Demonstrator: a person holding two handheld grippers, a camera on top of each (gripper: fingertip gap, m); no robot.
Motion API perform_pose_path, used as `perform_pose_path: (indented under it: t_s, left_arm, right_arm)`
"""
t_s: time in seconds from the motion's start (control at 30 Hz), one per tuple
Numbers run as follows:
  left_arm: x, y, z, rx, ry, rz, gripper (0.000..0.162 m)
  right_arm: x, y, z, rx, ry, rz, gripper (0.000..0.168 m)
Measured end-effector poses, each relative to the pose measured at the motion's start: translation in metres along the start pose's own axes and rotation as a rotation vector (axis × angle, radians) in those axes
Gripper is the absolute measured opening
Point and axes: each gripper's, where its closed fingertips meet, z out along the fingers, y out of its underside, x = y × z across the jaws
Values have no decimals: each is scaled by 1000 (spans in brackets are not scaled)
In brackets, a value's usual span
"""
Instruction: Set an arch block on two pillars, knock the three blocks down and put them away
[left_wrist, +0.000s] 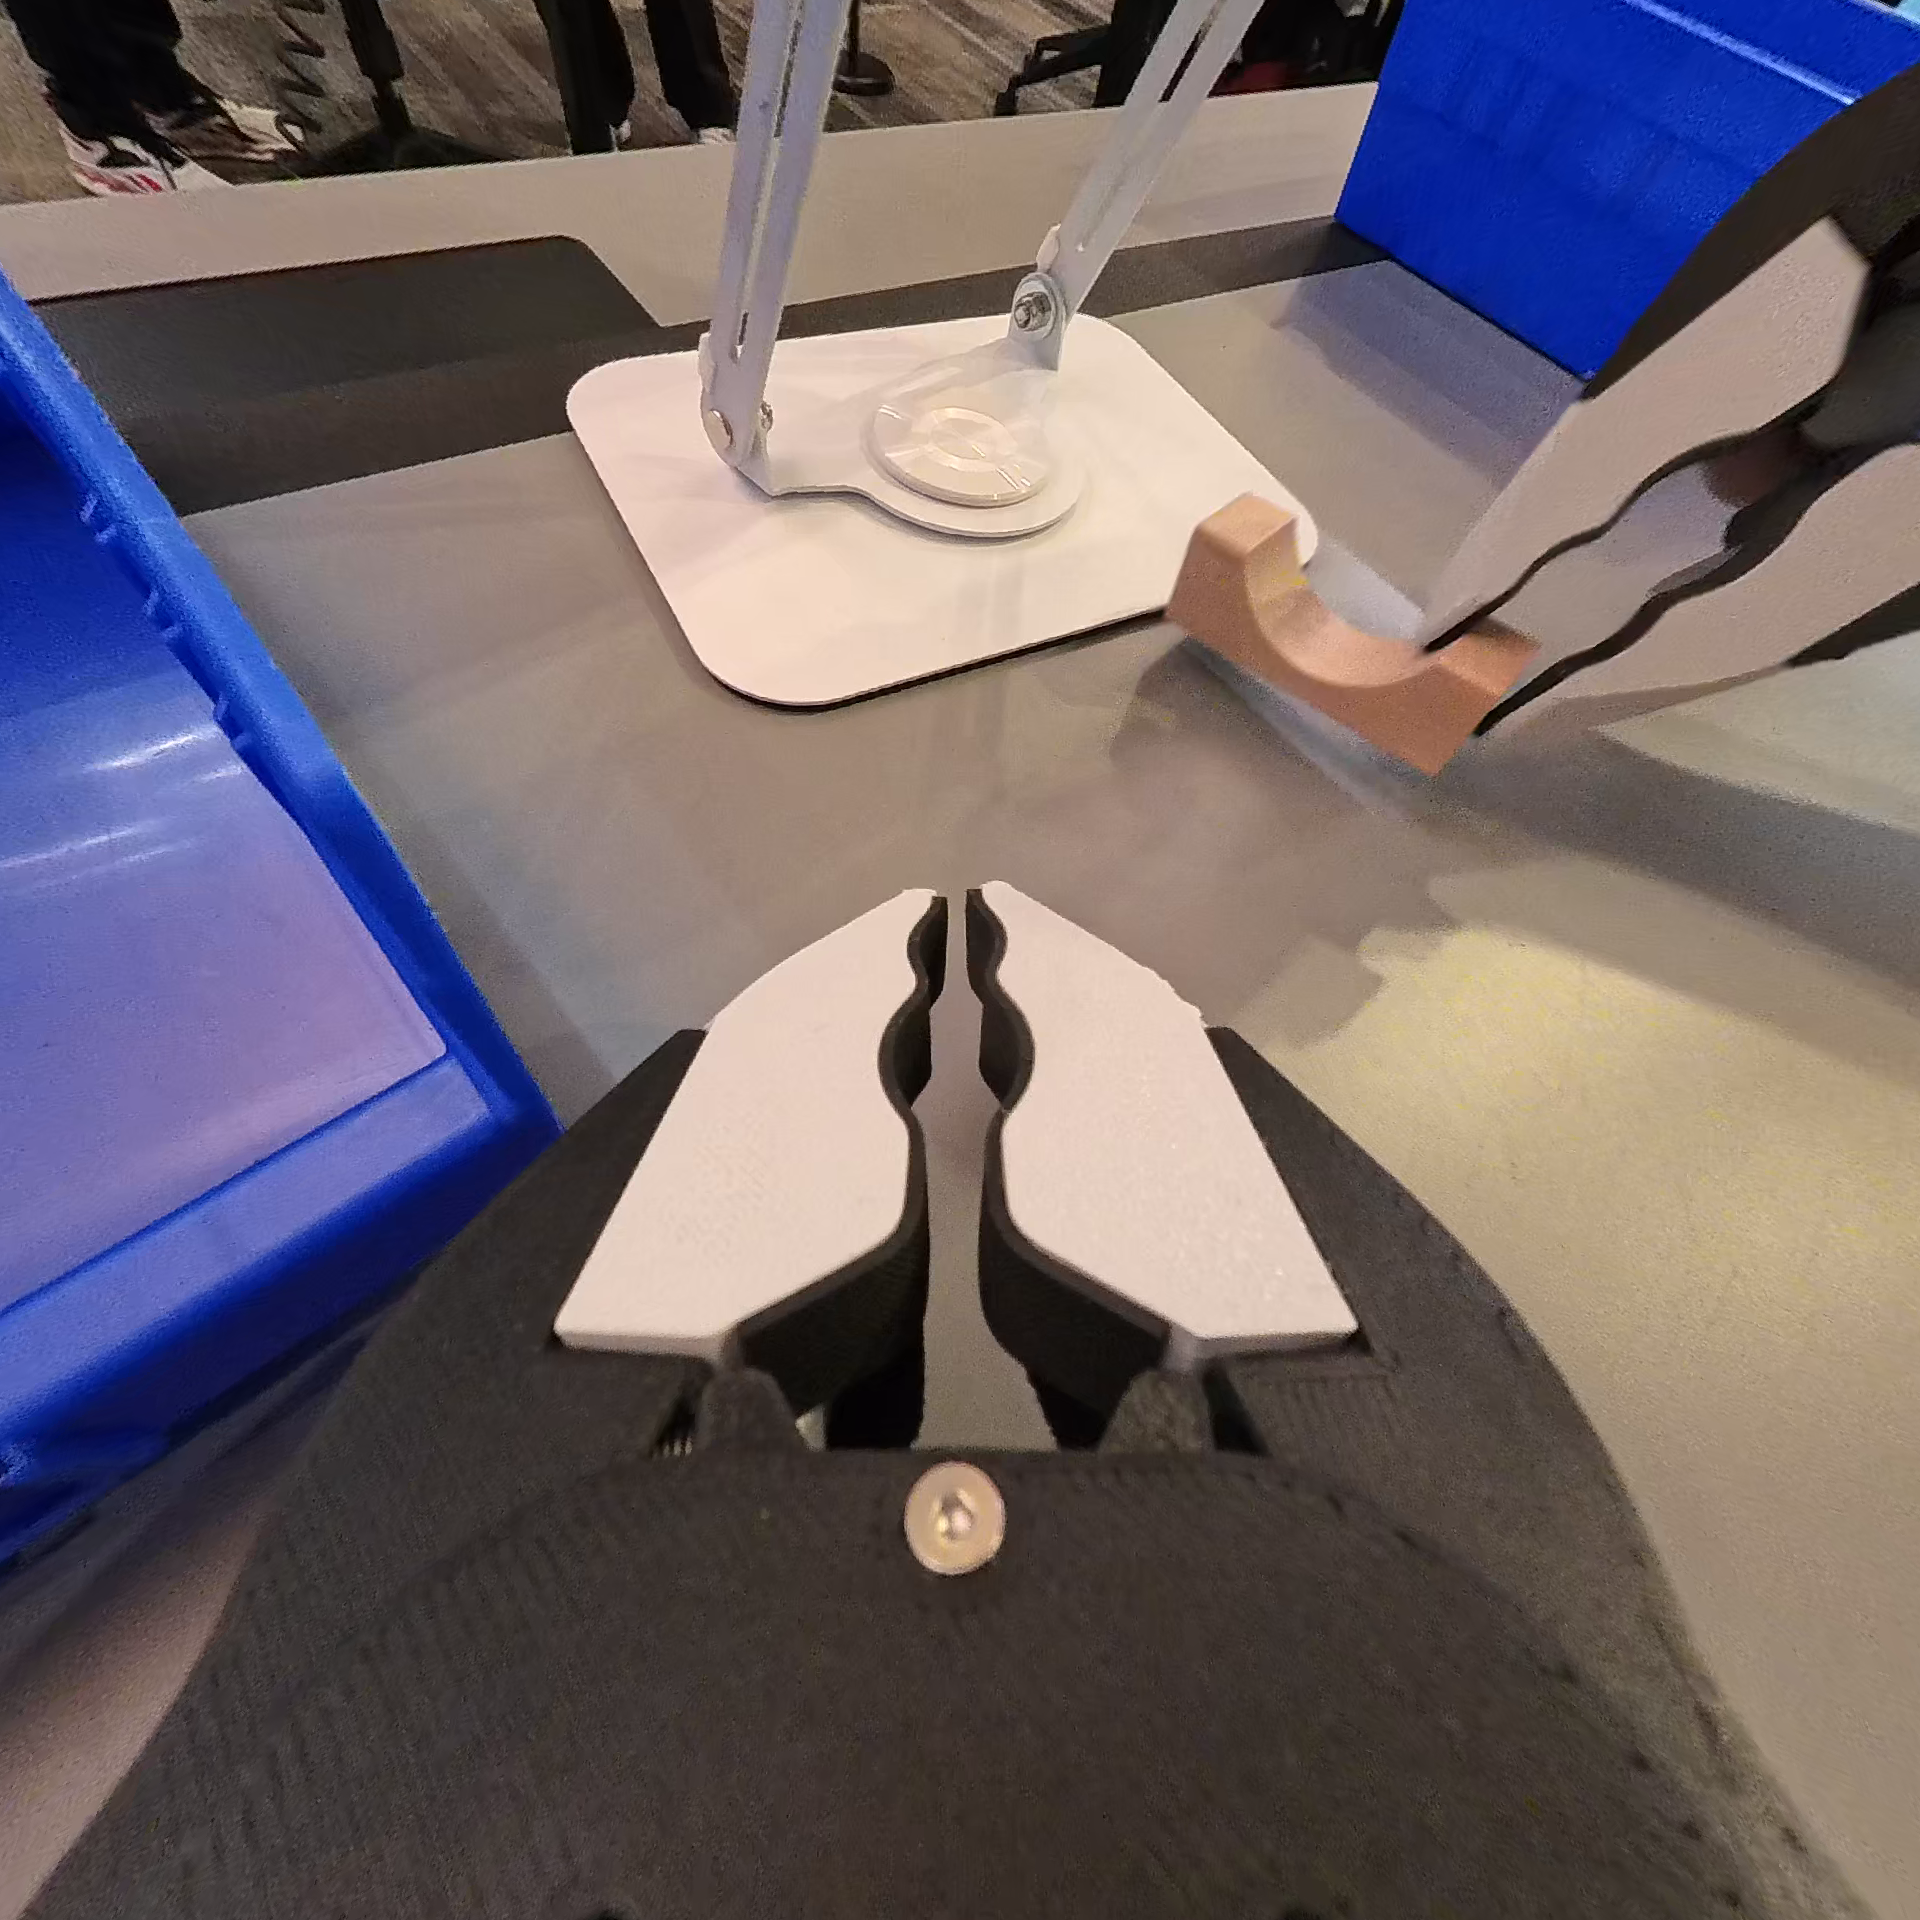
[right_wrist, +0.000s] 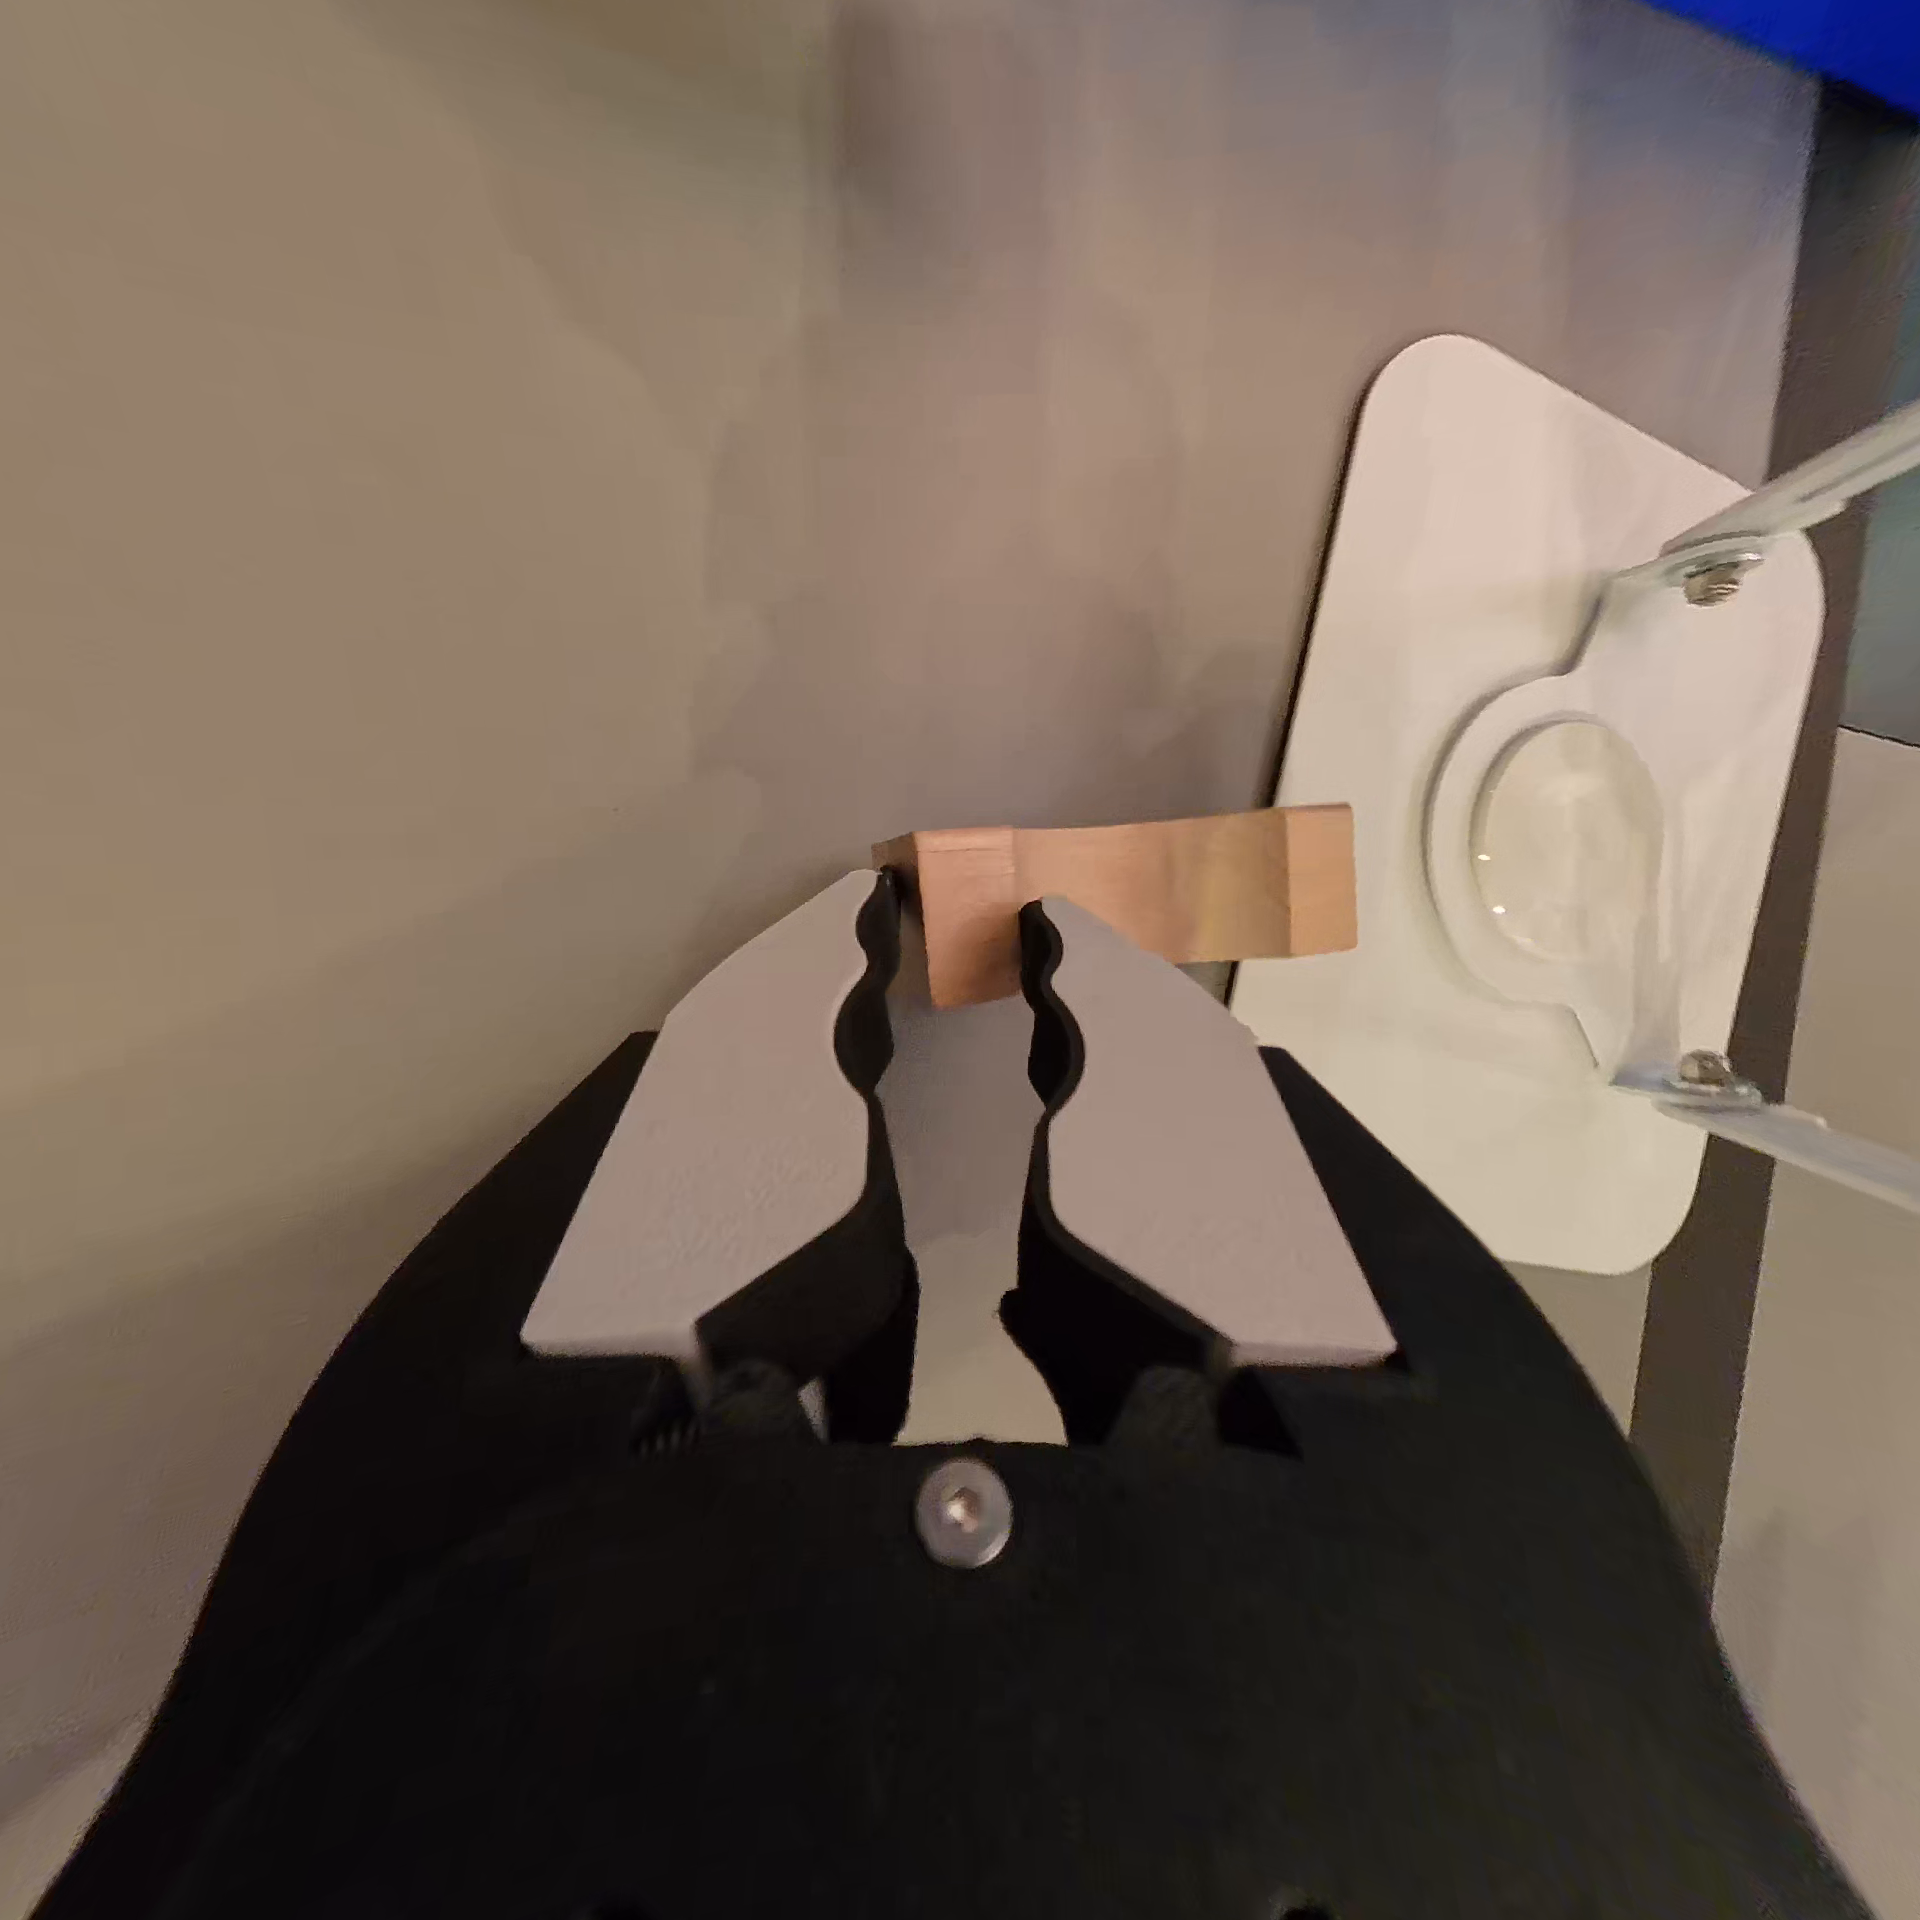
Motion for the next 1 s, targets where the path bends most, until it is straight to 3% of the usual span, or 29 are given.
perform_pose_path:
  t_s: [0.17, 0.33, 0.43, 0.53, 0.67, 0.77, 1.0]
  left_arm:
    - [1, 0, 0, -2, -2, 6, 3]
    - [1, 0, 0, -1, 0, 5, 3]
    - [1, 1, 1, -7, -1, 6, 3]
    - [1, 1, 1, -9, -2, 4, 4]
    - [1, 2, 2, -16, -1, 10, 4]
    - [1, 2, 3, -21, -1, 12, 4]
    - [2, 4, 4, -31, 5, 10, 5]
  right_arm:
    - [-3, -2, -43, 90, 56, 55, 21]
    - [6, 17, -130, 131, 201, 112, 21]
    - [28, 66, -187, 25, 352, 187, 21]
    - [44, 148, -220, -174, 415, 313, 22]
    - [36, 250, -229, -374, 329, 531, 22]
    - [19, 295, -224, -450, 248, 643, 22]
    - [-1, 330, -215, -496, 119, 783, 21]
